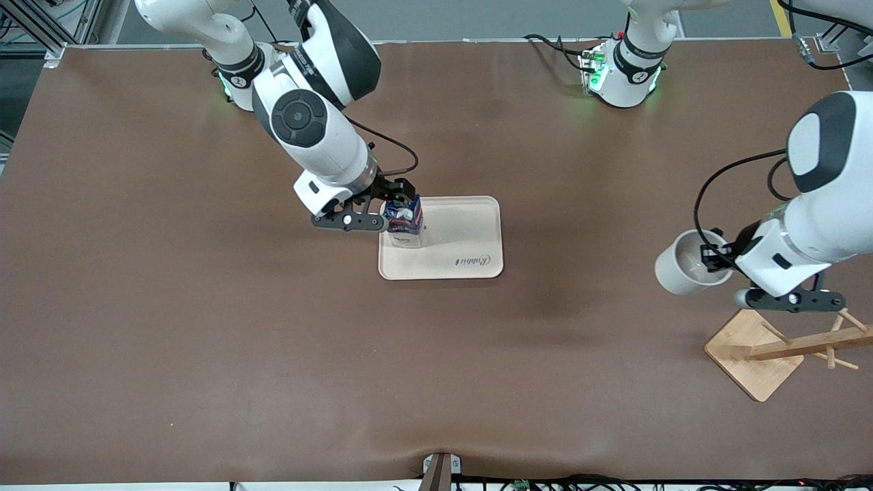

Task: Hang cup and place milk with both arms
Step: 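Carry the mug toward the wooden stand while the right gripper grasps the milk, then lift the milk carton with the right gripper and carry it off the tray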

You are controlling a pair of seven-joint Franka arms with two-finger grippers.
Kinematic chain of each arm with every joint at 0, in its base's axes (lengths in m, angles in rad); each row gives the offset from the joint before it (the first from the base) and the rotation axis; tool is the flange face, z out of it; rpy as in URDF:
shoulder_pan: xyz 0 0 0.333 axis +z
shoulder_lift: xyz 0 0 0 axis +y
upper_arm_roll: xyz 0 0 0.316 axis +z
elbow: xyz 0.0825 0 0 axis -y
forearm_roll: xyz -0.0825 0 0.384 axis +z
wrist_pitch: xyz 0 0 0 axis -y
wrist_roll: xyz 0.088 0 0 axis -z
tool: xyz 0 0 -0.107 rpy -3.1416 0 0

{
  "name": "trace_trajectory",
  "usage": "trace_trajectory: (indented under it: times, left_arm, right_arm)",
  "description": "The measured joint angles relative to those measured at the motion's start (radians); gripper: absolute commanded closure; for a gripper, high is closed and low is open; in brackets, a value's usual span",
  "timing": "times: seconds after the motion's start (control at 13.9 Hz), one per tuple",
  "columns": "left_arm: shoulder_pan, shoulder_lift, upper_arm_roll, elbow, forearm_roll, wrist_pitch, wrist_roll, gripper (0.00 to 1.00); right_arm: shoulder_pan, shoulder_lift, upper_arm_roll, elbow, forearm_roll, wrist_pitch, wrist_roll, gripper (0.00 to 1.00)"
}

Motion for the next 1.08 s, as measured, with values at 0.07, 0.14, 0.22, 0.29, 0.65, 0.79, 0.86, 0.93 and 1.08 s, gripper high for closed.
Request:
trace_trajectory:
  times: [0.07, 0.14, 0.22, 0.29, 0.65, 0.79, 0.86, 0.93, 1.08]
  left_arm:
    - [0.004, 0.005, 0.013, 0.013, 0.015, 0.018, 0.01, 1.0]
    - [0.005, 0.013, 0.03, 0.029, 0.022, 0.039, 0.025, 1.0]
    - [0.006, 0.02, 0.046, 0.044, 0.022, 0.059, 0.046, 1.0]
    - [0.007, 0.027, 0.062, 0.054, 0.023, 0.079, 0.067, 1.0]
    - [0.025, 0.079, 0.125, 0.097, 0.023, 0.131, 0.202, 1.0]
    - [0.04, 0.093, 0.125, 0.103, 0.023, 0.143, 0.223, 1.0]
    - [0.039, 0.096, 0.125, 0.103, 0.023, 0.156, 0.227, 1.0]
    - [0.036, 0.096, 0.125, 0.104, 0.023, 0.175, 0.24, 1.0]
    - [0.033, 0.096, 0.125, 0.107, 0.023, 0.209, 0.281, 1.0]
  right_arm:
    - [0.011, 0.012, 0.0, 0.0, -0.006, 0.016, 0.01, 0.0]
    - [0.024, 0.025, 0.0, 0.0, -0.022, 0.03, 0.028, 0.0]
    - [0.036, 0.037, 0.0, 0.0, -0.042, 0.036, 0.042, 0.0]
    - [0.046, 0.046, 0.0, 0.0, -0.058, 0.037, 0.05, 0.0]
    - [0.06, 0.076, -0.002, -0.004, -0.074, 0.05, 0.066, 0.0]
    - [0.071, 0.096, -0.001, -0.004, -0.074, 0.072, 0.081, 0.0]
    - [0.074, 0.103, -0.002, -0.004, -0.075, 0.076, 0.082, 0.0]
    - [0.077, 0.109, -0.002, -0.005, -0.078, 0.076, 0.083, 0.0]
    - [0.077, 0.119, -0.002, -0.008, -0.097, 0.079, 0.086, 0.0]
